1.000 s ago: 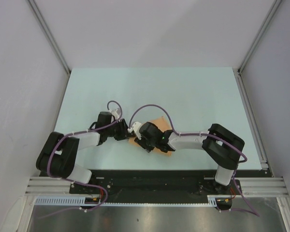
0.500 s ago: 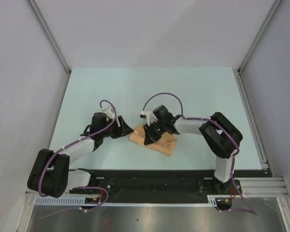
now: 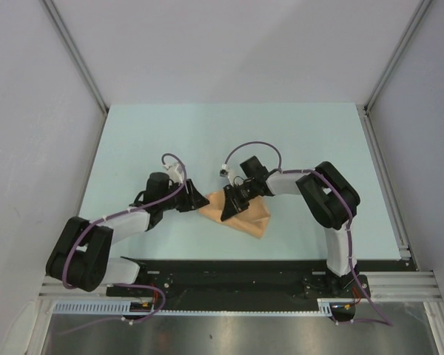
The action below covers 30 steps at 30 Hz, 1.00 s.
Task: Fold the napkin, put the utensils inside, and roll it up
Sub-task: Roll the napkin with the utensil
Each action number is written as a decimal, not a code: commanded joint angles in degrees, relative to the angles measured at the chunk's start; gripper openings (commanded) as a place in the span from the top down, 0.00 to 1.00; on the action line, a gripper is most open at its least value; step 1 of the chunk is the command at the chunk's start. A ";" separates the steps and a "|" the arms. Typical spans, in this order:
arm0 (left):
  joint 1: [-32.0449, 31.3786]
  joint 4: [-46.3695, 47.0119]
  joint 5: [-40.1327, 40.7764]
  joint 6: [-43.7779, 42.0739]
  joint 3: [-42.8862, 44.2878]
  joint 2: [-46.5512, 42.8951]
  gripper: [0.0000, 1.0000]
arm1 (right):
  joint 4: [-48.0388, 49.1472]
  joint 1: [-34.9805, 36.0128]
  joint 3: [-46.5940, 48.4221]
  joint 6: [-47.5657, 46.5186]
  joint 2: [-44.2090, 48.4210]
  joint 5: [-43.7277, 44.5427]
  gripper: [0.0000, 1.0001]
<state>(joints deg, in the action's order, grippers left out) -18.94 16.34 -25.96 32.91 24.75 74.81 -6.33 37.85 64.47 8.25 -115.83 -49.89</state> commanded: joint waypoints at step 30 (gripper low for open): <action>-4.18 -3.77 2.31 -0.56 8.56 13.26 1.00 | -6.43 7.84 -8.30 -4.38 20.20 34.73 0.33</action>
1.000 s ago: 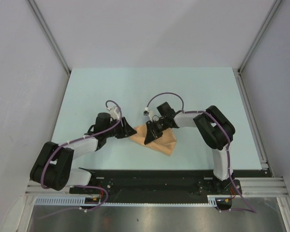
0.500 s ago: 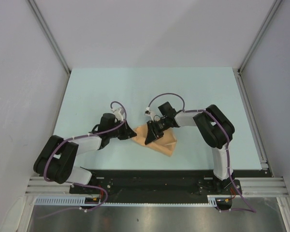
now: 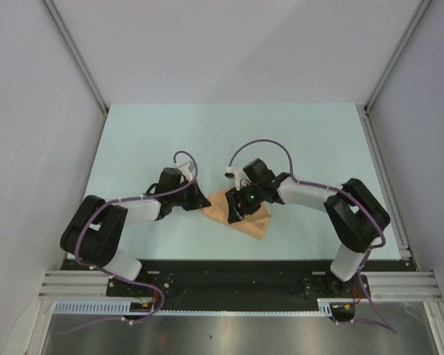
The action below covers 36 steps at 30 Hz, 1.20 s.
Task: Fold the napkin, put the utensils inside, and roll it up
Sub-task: Roll the napkin with the utensil
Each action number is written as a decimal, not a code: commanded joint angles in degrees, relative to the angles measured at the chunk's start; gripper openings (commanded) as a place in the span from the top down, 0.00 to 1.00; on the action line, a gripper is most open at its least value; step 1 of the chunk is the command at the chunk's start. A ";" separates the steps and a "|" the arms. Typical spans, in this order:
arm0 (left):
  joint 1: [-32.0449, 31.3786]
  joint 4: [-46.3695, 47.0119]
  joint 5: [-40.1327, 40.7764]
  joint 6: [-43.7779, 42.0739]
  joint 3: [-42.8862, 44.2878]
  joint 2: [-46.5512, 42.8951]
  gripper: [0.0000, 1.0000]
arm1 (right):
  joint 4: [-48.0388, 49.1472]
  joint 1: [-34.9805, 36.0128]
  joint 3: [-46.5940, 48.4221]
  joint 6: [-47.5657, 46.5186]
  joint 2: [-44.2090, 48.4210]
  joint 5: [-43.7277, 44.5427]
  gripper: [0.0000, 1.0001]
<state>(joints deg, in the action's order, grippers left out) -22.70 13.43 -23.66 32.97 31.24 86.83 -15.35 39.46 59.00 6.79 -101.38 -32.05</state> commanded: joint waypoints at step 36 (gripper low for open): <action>-0.42 -4.55 -0.51 -1.42 5.93 4.05 1.00 | 18.52 23.56 -8.29 -13.03 4.88 43.13 0.48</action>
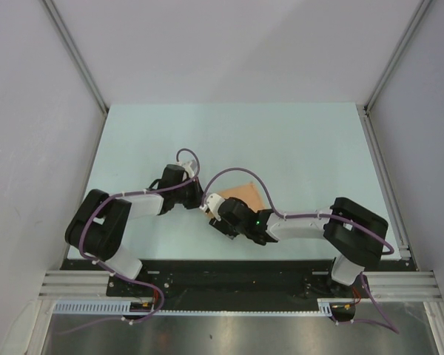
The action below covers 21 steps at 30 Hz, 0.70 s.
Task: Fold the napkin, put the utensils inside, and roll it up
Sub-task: Roll the napkin with the utensil
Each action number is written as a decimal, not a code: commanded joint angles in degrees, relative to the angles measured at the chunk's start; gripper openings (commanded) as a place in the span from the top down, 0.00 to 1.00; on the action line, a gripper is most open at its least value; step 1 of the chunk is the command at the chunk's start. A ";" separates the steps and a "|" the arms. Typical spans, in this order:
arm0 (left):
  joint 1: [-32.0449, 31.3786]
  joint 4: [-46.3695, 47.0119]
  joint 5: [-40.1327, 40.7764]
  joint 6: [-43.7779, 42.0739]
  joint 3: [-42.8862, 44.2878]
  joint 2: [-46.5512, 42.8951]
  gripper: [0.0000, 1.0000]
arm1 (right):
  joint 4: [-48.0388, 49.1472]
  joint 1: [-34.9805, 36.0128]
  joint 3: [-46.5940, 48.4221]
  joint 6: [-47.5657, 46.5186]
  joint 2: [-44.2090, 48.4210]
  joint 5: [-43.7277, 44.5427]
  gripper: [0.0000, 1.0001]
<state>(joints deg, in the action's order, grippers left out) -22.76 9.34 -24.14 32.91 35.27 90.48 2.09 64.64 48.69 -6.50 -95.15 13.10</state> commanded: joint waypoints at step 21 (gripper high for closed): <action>2.63 -2.05 -0.47 -1.00 5.60 -5.39 0.69 | -7.18 -7.07 3.34 5.27 -8.64 -6.34 0.45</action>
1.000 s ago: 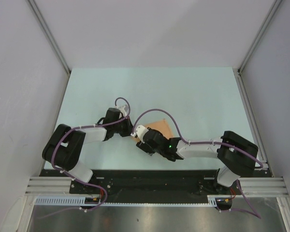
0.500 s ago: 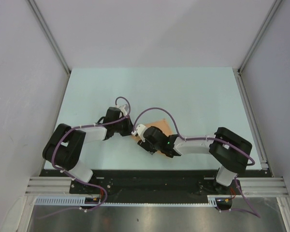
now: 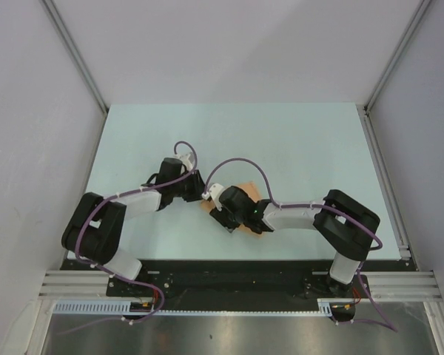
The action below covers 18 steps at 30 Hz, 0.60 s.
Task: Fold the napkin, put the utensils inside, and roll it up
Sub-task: Roll the napkin with the utensil
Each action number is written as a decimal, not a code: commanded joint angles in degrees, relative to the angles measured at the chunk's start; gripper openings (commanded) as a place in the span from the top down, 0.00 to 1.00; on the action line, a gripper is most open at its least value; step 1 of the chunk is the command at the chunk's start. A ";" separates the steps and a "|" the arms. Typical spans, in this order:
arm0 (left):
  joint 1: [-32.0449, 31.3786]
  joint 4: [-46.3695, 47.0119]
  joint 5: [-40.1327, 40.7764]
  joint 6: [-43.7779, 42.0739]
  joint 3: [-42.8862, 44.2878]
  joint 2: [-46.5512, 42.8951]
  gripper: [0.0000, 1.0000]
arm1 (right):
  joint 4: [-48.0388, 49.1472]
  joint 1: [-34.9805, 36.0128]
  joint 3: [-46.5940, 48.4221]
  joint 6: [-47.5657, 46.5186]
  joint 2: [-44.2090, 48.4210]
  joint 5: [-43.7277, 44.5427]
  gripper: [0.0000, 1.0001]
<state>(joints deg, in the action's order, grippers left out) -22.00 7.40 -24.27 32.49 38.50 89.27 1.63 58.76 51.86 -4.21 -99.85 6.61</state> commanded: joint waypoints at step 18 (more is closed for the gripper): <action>6.27 7.01 -1.48 -1.64 -7.65 -13.60 0.61 | -13.84 -16.12 2.90 13.17 -7.10 -39.80 0.81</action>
<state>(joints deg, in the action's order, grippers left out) -15.29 8.64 -23.16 32.29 31.94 77.23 -1.93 45.84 54.96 6.42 -101.97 -17.61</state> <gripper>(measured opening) 0.387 0.201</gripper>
